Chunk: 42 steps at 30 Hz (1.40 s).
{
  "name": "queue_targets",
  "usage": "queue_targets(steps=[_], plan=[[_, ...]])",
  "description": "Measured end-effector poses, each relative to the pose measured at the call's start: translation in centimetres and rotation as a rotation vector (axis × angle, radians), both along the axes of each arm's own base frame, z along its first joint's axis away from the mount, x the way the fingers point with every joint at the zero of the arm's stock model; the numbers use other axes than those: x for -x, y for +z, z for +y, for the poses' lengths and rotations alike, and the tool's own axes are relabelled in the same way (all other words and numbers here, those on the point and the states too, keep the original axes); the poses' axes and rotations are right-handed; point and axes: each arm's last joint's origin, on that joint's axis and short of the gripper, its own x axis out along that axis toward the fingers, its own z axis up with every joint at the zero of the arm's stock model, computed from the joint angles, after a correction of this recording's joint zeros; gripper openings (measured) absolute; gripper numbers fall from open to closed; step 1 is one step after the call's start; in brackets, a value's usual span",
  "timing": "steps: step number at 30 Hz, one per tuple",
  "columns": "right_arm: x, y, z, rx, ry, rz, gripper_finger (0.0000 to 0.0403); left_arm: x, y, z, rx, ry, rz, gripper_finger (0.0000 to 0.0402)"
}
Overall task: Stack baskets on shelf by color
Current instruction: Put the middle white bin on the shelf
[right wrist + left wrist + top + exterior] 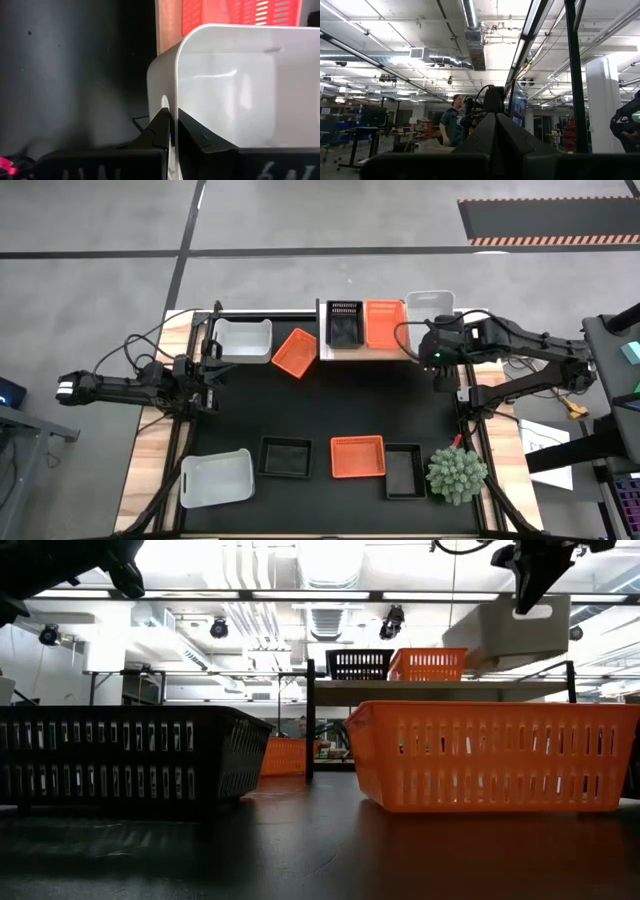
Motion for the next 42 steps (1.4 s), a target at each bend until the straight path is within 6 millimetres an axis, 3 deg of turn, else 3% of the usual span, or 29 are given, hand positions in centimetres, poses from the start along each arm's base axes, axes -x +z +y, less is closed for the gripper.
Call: queue_targets(steps=[7, 20, 30, 37, 42], plan=[[-0.7, -1.0, -0.1, 0.016, 0.030, 0.004, 0.0008, 0.0, 0.0, 0.0, 0.000, 0.000, -0.001, 0.0000], [-0.8, -1.0, -0.3, 0.068, 0.020, 0.010, 0.0011, 0.0, 0.0, 0.0, 0.000, 0.000, 0.000, 0.0000], [-0.7, -0.9, -0.3, 0.079, -0.023, -0.005, 0.0064, 0.0, 0.0, 0.0, 0.000, 0.000, 0.000, 0.0000], [-0.5, 0.3, -0.3, 0.074, -0.053, -0.050, 0.0087, 0.0, 0.0, 0.0, 0.000, 0.000, 0.000, 0.0000], [-0.5, 1.2, -0.1, 0.024, -0.065, -0.102, 0.0080, 0.0, -0.2, 0.0, 0.000, 0.000, 0.003, 0.0000]])
